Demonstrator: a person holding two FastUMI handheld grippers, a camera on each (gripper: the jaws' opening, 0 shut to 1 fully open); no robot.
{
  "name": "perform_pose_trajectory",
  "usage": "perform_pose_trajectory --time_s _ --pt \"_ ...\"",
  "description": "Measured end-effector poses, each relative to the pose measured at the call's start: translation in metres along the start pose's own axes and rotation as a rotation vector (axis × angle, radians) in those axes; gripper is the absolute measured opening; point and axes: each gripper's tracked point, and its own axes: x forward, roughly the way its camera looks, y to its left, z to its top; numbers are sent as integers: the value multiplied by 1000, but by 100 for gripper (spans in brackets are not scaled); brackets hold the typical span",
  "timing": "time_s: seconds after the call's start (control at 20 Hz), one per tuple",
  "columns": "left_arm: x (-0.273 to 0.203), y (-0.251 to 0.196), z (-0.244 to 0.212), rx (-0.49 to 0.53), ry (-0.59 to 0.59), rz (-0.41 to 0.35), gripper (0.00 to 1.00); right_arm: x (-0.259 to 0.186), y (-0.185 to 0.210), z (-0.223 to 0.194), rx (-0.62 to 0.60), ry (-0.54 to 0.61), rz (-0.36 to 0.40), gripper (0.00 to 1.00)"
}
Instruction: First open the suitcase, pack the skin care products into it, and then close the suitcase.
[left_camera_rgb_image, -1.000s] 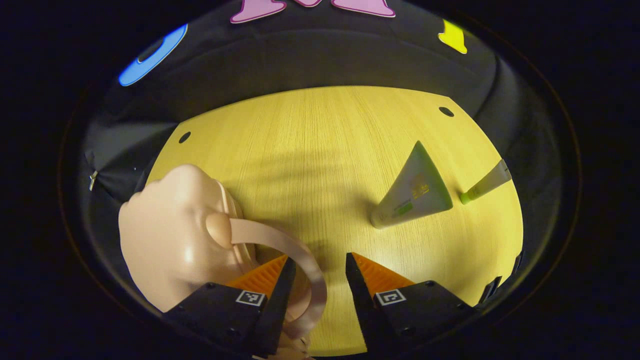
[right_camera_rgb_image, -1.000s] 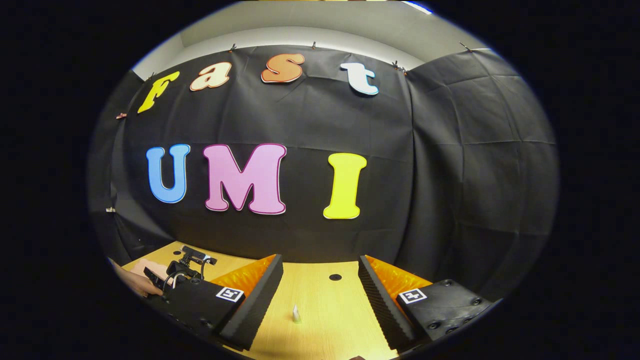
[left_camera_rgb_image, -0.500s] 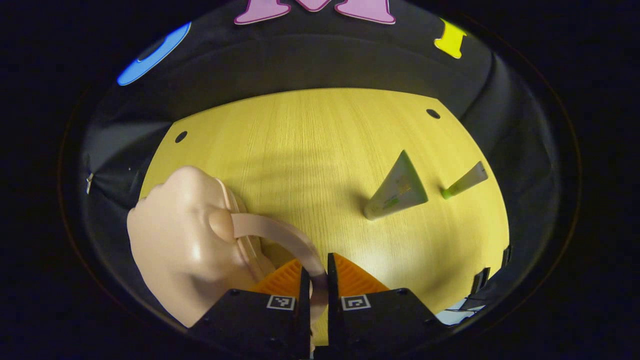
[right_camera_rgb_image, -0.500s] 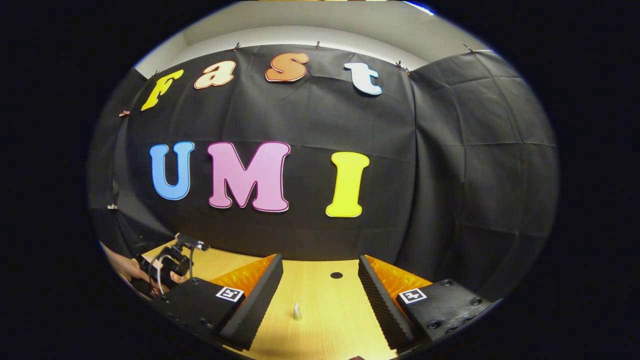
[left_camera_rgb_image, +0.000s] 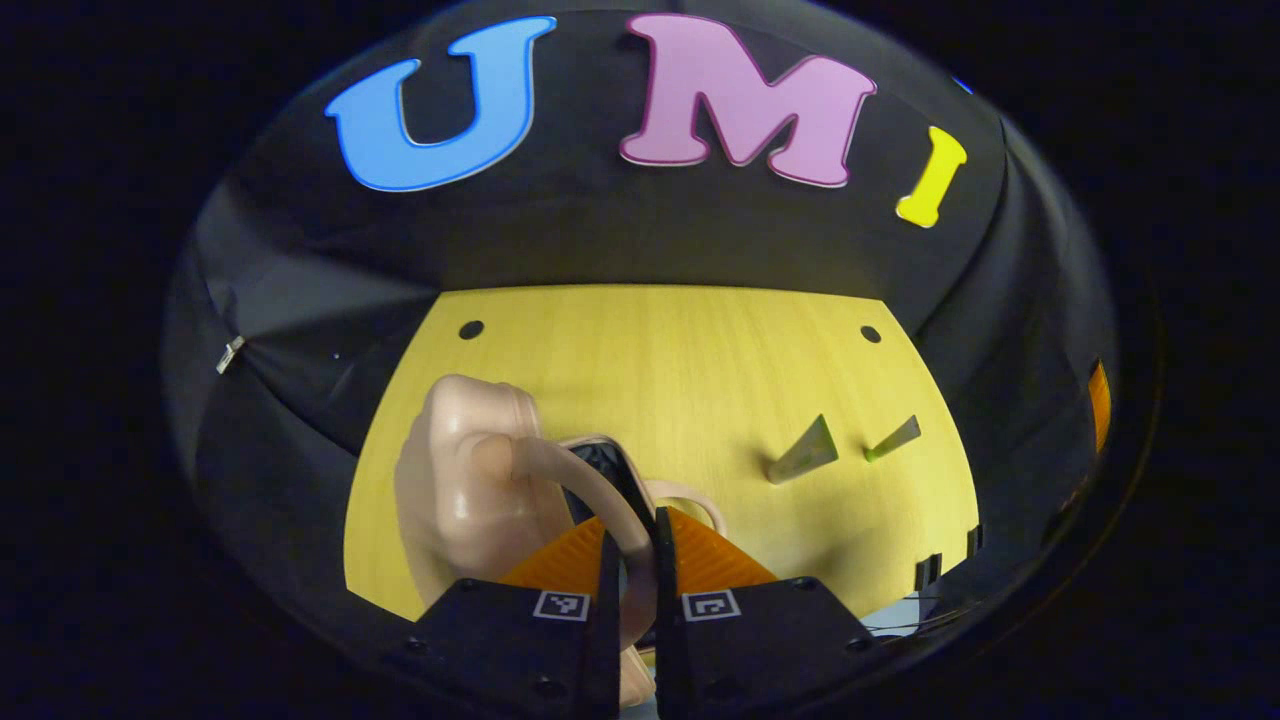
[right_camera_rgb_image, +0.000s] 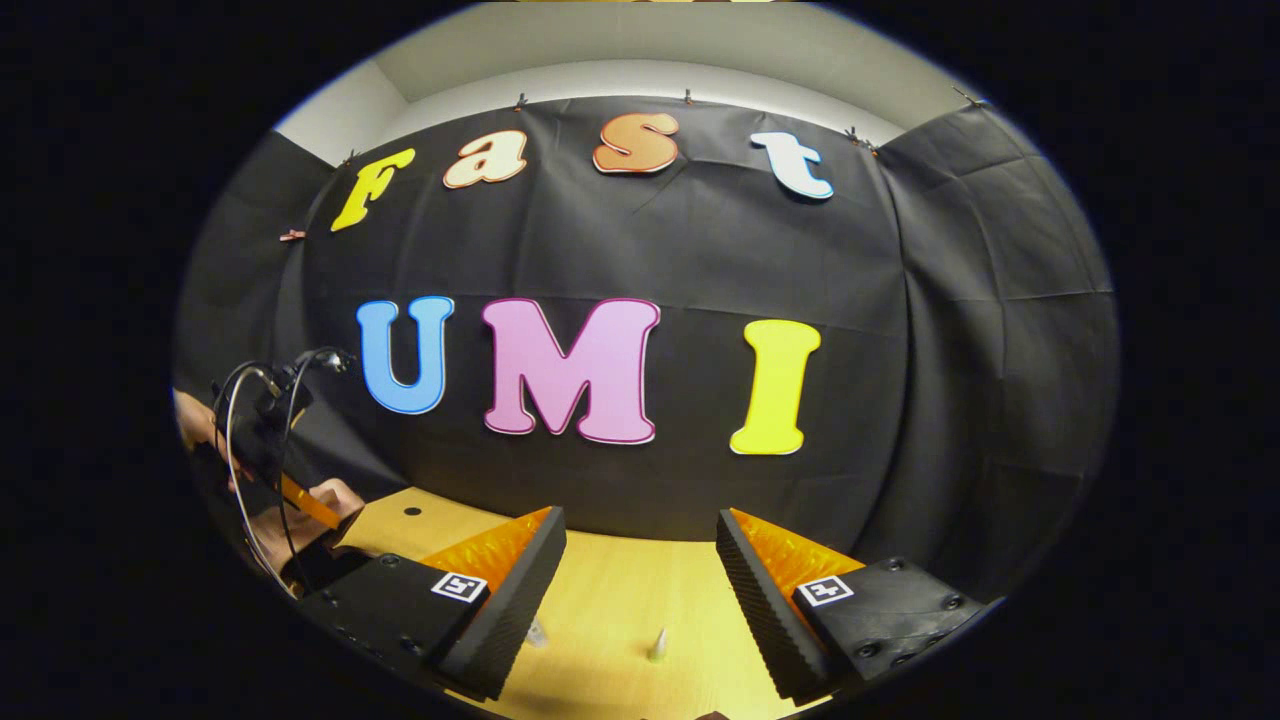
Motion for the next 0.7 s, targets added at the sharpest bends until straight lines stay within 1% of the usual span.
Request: perform_pose_trajectory --time_s 0.05,0.1,0.15,0.2,0.25,0.3,0.35,0.4,0.5,0.6,0.65,0.7 --pt "-12 29 6 -2 -31 54 19 3 8 0 2 0 23 96" --pt "-28 77 9 12 -64 162 19 8 21 0 4 1 57 96" --pt "-39 113 10 47 -83 261 19 9 30 -2 4 1 79 96" --pt "-50 154 11 78 -100 363 14 11 36 -2 4 1 96 96" --pt "-56 178 8 73 -109 407 22 13 43 -3 3 2 112 96" --pt "-57 196 5 57 -105 448 19 13 48 -4 2 3 127 96" --pt "-57 215 0 46 -97 482 18 14 54 -5 -2 4 141 96" --pt "-57 253 -9 43 -74 557 19 15 57 -5 -2 4 151 96" --pt "-61 285 -19 39 -45 616 18 16 59 -6 -3 10 152 96" --pt "-63 310 -18 48 -61 652 18 17 55 -9 -11 18 140 96" --pt "-64 323 -17 53 -58 678 24 17 55 -10 -11 23 136 96" --pt "-60 333 -20 58 -52 686 29 17 55 -13 -11 30 134 96"
